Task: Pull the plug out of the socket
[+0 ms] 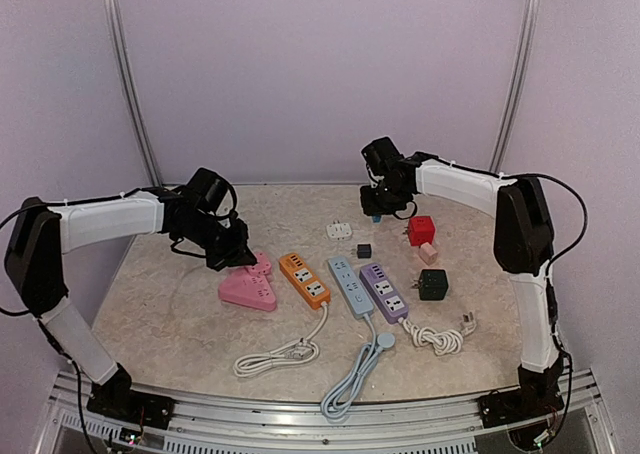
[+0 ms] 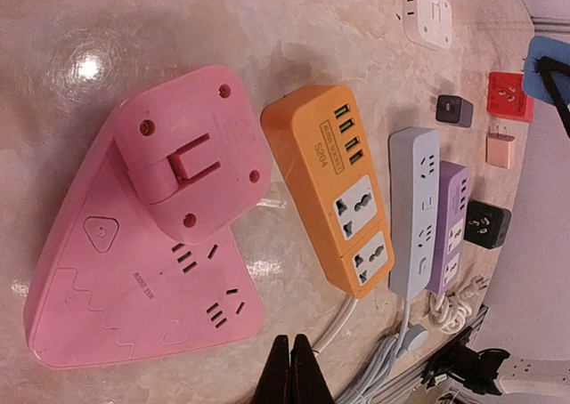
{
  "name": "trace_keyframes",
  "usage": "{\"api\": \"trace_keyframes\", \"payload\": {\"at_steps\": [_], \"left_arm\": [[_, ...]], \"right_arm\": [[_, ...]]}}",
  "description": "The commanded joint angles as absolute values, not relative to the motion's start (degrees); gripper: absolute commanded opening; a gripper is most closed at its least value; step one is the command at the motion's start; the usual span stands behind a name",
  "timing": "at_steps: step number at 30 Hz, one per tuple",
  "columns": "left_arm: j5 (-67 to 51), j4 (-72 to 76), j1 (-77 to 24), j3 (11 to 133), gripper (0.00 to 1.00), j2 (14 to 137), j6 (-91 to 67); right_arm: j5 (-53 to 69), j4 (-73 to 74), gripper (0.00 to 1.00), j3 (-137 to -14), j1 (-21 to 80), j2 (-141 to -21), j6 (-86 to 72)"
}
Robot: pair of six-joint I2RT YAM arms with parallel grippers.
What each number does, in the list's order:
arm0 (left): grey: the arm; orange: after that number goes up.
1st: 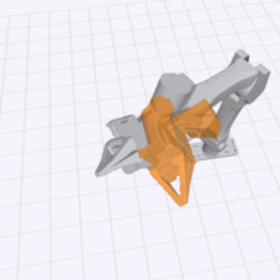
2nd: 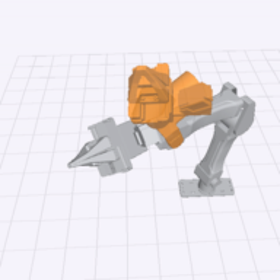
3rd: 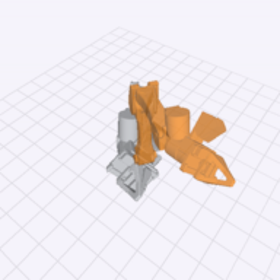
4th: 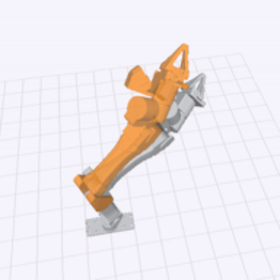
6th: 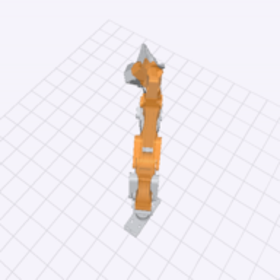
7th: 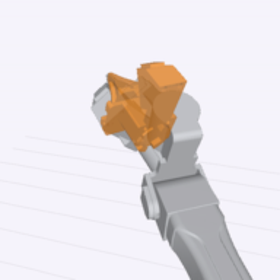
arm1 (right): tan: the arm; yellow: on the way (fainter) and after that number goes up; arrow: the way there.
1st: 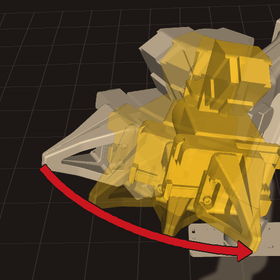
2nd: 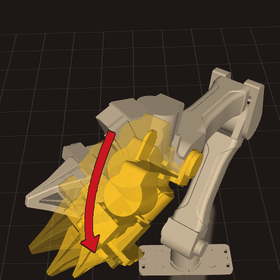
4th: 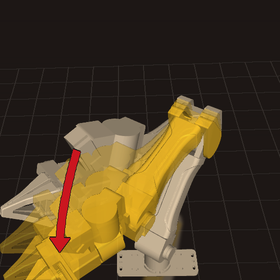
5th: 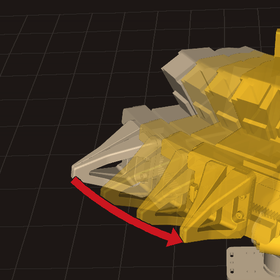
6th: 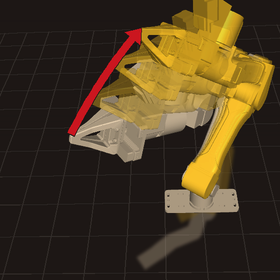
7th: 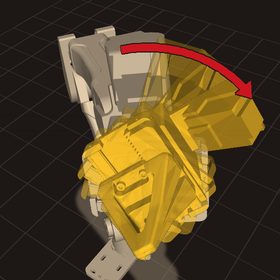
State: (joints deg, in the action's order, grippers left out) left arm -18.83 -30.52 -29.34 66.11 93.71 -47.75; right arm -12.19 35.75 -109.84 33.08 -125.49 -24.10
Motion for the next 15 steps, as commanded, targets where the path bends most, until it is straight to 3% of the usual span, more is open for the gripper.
{"api": "trace_keyframes", "payload": {"at_steps": [1, 11, 15], "left_arm": [[-17.1, -34.6, -29.1, 66.6, 0.00, 91.7, -46.7], [-16.4, -37.4, -28.1, 66.9, 0.00, 91.2, -46.7], [-16.3, -37.8, -27.6, 67.1, 0.00, 91.4, -46.7]], "right_arm": [[-17.4, 41.4, 0.04, -114.8, 32.6, -131.2, -21.2], [-22.1, 45.6, 0.06, -120.9, 32.7, -138.3, -20.3], [-23.1, 46.4, 0.12, -120.4, 32.8, -139.0, -20.2]]}}
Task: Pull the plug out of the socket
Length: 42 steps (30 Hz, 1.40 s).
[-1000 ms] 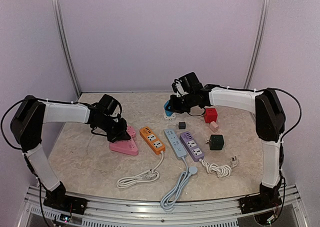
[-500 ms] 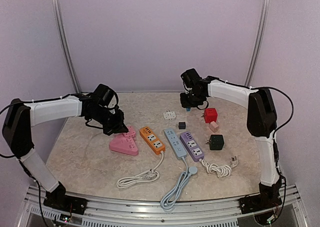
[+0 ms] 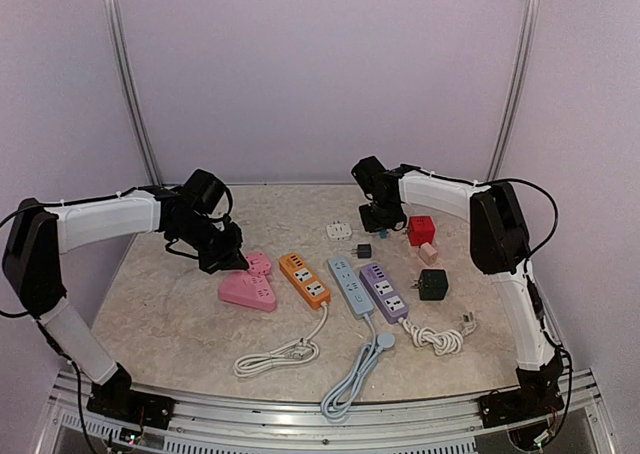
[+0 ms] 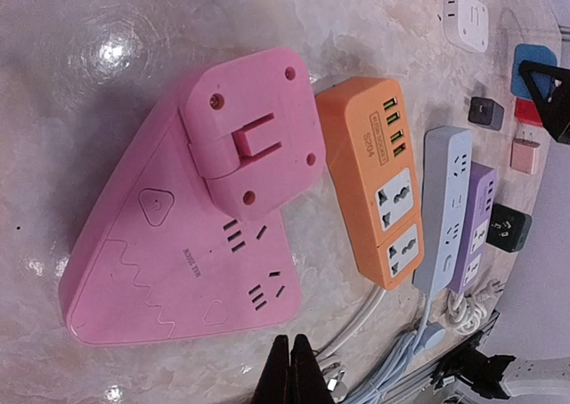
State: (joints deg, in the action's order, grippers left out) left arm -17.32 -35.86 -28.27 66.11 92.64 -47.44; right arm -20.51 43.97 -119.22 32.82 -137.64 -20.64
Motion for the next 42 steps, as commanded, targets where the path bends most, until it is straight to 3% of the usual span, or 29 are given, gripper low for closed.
{"api": "trace_keyframes", "payload": {"at_steps": [1, 8, 11, 27, 36, 42], "left_arm": [[-16.4, -37.9, -27.4, 67.2, 0.00, 91.7, -46.6], [-16.5, -38.0, -25.8, 67.3, 0.00, 92.1, -46.1], [-16.8, -37.6, -25.4, 67.2, 0.00, 92.1, -46.0], [-17.5, -35.8, -24.8, 66.0, 0.00, 93.2, -46.1], [-17.1, -35.4, -24.1, 65.3, 0.00, 92.5, -46.1], [-17.2, -34.8, -23.6, 64.5, 0.00, 92.1, -46.2]], "right_arm": [[-23.0, 46.3, 0.14, -120.2, 32.8, -139.1, -20.1], [-21.8, 45.2, 0.33, -117.7, 33.4, -138.6, -20.0], [-21.4, 45.0, 0.37, -117.3, 33.6, -138.6, -20.1], [-15.2, 38.7, 0.46, -110.6, 35.2, -132.1, -21.7], [-15.1, 37.0, 0.57, -108.8, 36.9, -127.7, -22.1], [-7.0, 33.1, 0.57, -106.9, 38.5, -124.9, -23.0]]}}
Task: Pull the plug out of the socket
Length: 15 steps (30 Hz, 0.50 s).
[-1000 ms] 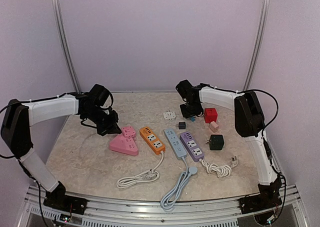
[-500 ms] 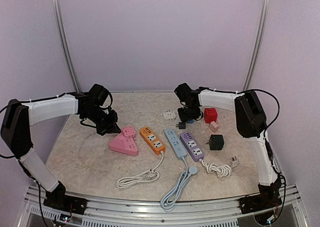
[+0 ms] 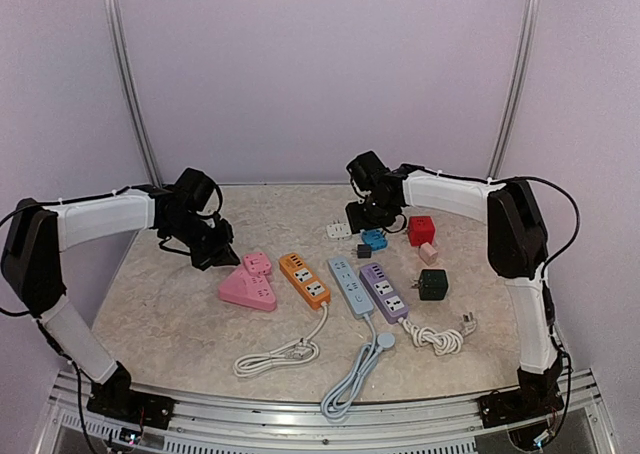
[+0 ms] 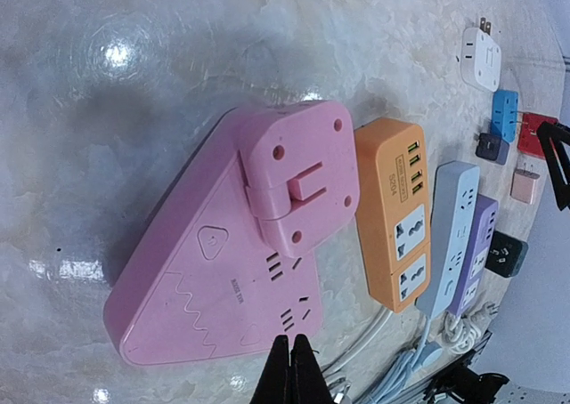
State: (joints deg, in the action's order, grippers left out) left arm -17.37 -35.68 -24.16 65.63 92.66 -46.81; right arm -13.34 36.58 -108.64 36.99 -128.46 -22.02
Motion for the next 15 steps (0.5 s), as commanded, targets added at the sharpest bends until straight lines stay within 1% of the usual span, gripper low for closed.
{"api": "trace_keyframes", "payload": {"at_steps": [1, 4, 9, 15], "left_arm": [[-17.2, -34.7, -23.5, 64.2, 0.00, 92.0, -46.2], [-17.4, -34.2, -22.8, 63.1, 0.00, 91.7, -46.2], [-18.0, -32.7, -21.4, 61.3, 0.00, 91.6, -46.2], [-18.7, -31.3, -19.8, 61.4, 0.00, 93.4, -45.4]], "right_arm": [[-4.7, 31.7, 0.57, -106.5, 39.1, -124.6, -23.2], [3.4, 27.7, 0.58, -105.6, 40.6, -124.1, -24.4], [10.7, 23.3, 0.59, -106.9, 43.8, -126.0, -26.0], [26.1, 10.2, 0.61, -106.6, 45.9, -130.7, -34.0]]}}
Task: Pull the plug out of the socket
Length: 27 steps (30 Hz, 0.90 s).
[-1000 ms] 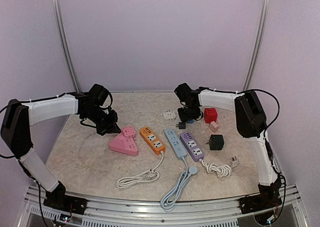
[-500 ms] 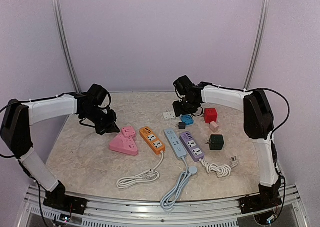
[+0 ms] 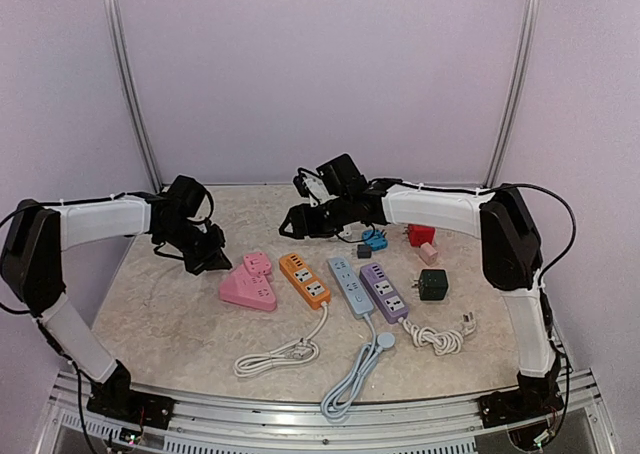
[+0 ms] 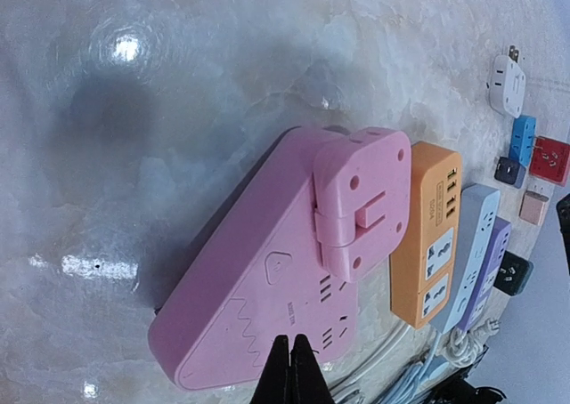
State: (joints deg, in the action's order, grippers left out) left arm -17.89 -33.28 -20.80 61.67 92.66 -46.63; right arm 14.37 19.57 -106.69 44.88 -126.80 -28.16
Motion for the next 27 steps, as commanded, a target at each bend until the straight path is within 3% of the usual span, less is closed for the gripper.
{"api": "trace_keyframes", "payload": {"at_steps": [1, 18, 27], "left_arm": [[-18.7, -31.2, -19.8, 61.4, 0.00, 93.7, -45.4], [-16.4, -31.0, -16.8, 73.0, 0.00, 106.8, -44.3], [-16.0, -31.4, -16.3, 75.3, 0.00, 110.4, -44.0]], "right_arm": [[27.2, 9.4, 0.61, -107.7, 46.2, -131.8, -34.8], [30.0, 7.5, 0.65, -110.8, 49.6, -140.1, -40.4], [17.9, 18.5, 0.69, -111.5, 50.6, -140.2, -35.2]]}}
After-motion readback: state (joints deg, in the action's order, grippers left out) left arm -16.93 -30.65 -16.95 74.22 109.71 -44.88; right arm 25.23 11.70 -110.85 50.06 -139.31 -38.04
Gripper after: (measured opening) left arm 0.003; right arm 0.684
